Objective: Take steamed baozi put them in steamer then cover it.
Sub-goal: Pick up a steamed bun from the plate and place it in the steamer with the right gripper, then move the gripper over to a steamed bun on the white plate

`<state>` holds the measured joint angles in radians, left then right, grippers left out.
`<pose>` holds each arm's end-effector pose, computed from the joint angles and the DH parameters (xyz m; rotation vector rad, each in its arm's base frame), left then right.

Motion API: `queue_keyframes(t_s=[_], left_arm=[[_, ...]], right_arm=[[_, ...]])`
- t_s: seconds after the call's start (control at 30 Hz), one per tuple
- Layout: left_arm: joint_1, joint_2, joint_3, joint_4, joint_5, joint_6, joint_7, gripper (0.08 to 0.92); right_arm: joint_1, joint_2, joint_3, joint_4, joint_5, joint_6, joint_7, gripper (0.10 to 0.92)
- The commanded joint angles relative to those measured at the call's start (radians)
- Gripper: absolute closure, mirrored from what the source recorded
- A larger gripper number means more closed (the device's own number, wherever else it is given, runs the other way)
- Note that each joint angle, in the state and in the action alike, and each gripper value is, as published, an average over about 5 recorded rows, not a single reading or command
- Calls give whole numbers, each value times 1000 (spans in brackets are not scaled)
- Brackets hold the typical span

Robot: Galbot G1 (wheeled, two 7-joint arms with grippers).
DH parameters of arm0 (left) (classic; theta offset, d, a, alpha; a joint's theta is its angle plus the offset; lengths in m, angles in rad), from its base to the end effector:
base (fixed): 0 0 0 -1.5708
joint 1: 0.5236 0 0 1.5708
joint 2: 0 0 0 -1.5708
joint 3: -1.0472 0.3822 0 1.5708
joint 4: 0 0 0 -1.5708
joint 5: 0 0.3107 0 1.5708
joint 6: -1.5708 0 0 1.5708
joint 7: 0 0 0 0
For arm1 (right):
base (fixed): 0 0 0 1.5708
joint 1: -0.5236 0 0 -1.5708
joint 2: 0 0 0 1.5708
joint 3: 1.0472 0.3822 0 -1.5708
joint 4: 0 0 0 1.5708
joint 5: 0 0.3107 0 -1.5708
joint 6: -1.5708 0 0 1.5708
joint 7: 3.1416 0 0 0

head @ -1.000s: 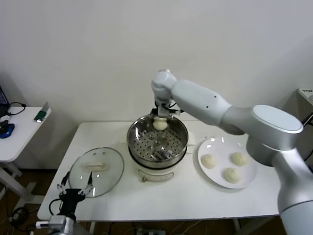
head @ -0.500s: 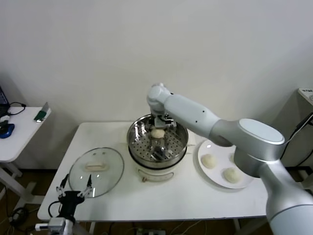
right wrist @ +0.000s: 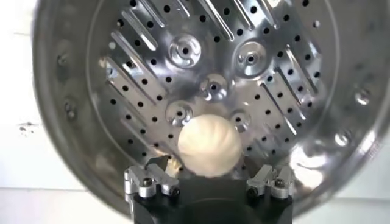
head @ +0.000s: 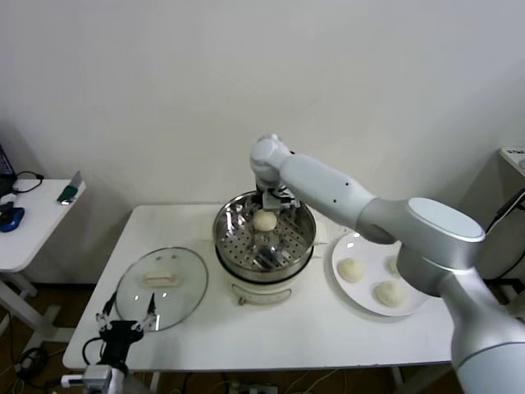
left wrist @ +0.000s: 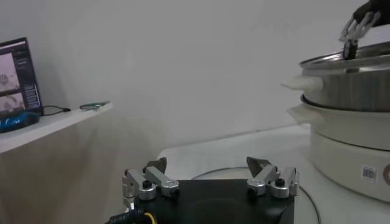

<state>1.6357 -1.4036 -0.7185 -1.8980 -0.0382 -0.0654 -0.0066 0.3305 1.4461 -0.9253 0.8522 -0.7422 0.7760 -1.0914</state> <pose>0.0908 0.1032 -0.3839 0.1565 -2.9470 -0.2994 0.6052 0.1574 -0.0894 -1.7947 0.0316 -2.5149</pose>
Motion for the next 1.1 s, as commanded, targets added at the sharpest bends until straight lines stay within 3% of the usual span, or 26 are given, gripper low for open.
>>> queue_keyframes(t_s=[0.03, 0.33, 0.6, 0.8, 1.1], left_arm=[[2, 2, 2, -7, 4, 2, 0, 177], [8, 5, 8, -20, 3, 7, 1, 177], [5, -3, 21, -30, 6, 11, 2, 177], [11, -1, 21, -35, 9, 12, 3, 177], [26, 2, 15, -54, 7, 22, -2, 177]], right_arm=[[113, -111, -32, 107, 213, -37, -25, 203], [375, -431, -385, 296, 803, -395, 86, 203], [395, -668, -529, 432, 1133, -881, 57, 203], [295, -726, -528, 396, 1156, -971, 22, 203], [0, -689, -327, 253, 994, -980, 1, 203]])
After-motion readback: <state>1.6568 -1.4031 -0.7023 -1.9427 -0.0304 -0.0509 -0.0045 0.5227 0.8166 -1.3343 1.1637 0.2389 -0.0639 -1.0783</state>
